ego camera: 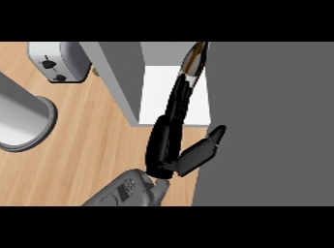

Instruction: Pick up the wine, place it into the cabinet and close the cabinet

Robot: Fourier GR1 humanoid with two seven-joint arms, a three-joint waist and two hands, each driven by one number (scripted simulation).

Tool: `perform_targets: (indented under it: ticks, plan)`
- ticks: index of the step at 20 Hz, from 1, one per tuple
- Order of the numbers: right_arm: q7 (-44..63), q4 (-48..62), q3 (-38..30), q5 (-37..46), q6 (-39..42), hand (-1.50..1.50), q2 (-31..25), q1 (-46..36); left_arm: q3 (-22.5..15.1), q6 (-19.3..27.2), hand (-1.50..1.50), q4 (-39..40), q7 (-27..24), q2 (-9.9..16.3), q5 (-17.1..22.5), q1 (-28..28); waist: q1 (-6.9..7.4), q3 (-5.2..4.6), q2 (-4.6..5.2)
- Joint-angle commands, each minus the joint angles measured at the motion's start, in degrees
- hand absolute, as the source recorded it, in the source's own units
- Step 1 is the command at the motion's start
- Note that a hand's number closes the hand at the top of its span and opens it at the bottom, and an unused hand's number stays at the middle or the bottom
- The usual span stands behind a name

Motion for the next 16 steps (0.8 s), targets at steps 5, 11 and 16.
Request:
perform_targets:
  ticks: [5,11,16]
  plan:
    - [1.2,-0.9,2.7,3.4,-2.2,-1.5,0.4,-1.2,-5.3,1.8,1.5,-17.3,1.8,2.7,-2.8,13.9,-0.14,-0.09,0.11]
    - [1.7,-3.2,6.0,5.1,-2.4,-1.5,1.0,1.1,-8.3,-5.6,1.5,-29.2,0.0,14.1,-2.8,24.2,-0.15,-0.11,0.11]
    - [-1.5,-2.5,8.1,-3.5,5.8,1.5,0.1,1.6,-6.4,-10.8,1.5,-34.2,-1.9,20.5,-0.2,29.5,0.46,-0.1,0.21]
